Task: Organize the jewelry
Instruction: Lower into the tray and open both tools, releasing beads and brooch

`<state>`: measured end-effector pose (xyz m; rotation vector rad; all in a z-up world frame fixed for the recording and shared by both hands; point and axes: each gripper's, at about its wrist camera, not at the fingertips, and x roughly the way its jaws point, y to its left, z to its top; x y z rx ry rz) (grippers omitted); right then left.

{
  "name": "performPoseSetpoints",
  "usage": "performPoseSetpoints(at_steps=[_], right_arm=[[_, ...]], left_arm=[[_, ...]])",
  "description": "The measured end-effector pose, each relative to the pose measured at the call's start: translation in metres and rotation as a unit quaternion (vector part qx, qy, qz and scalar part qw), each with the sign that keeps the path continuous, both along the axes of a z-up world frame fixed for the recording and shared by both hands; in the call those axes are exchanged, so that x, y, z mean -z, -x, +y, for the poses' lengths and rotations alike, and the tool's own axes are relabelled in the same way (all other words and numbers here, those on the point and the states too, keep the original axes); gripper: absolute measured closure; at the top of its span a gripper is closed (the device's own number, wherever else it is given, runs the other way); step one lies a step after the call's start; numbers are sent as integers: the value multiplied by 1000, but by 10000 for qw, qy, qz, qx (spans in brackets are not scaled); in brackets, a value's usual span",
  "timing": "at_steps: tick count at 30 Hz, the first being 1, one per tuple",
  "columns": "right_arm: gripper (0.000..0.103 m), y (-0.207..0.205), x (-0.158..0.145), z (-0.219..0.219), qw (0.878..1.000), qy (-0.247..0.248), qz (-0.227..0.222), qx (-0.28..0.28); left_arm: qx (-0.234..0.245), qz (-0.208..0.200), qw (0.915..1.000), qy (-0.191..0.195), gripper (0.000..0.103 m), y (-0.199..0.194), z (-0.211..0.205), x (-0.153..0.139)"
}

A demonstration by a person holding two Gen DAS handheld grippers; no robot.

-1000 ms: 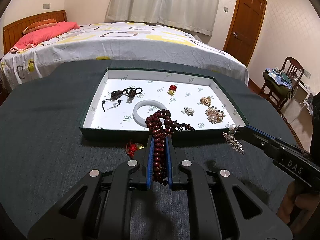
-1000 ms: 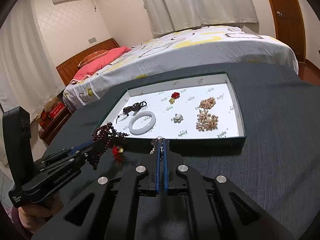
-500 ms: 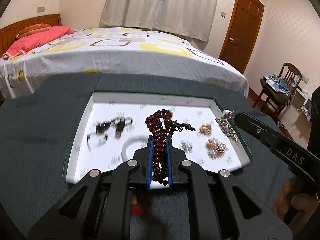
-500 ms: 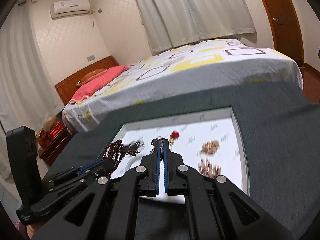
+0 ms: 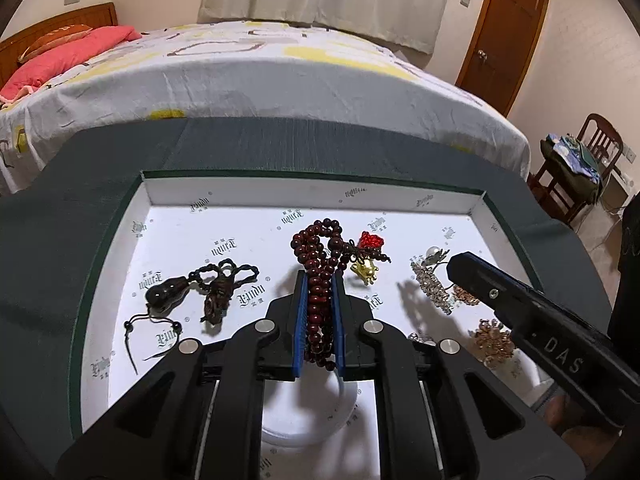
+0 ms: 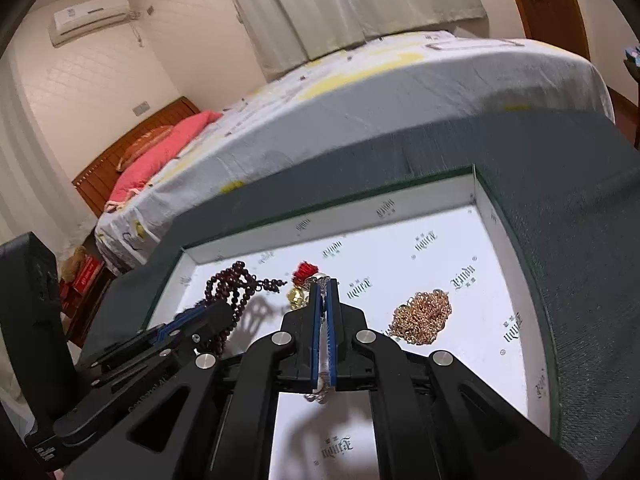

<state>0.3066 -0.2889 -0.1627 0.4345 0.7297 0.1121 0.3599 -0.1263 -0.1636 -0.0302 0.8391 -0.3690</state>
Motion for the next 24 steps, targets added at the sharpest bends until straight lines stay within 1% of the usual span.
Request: performPoseSetpoints(at_steps=[6,18,20,21,22,23,24], right_arm=[[100,-6,7,1,9998,60,190,56],[99,-11,14,0,9993,88,359,46],[98,-11,16,-2,9992,10,388,54],[98,-11,16,-3,9992,-5,391,72],[97,-10,15,-3,9992,6,378,93],[92,-9,15,-3,9993,19,361,99],[83,-9,14,-4,9993,32,348,111]], left_arm=[[-7,143,9999,-55,92,-6,-4,7],[45,208,9997,-87,91,-9,-7,11],[58,203,9997,-102,91,-9,-7,11],[44,193,9998,-97,89,-8,-7,11],[22,170,9998,-60,82,-7,-6,10],[17,154,9999,-39,75,-7,-5,9],[-6,119,9999,-42,73,-5,-5,8]])
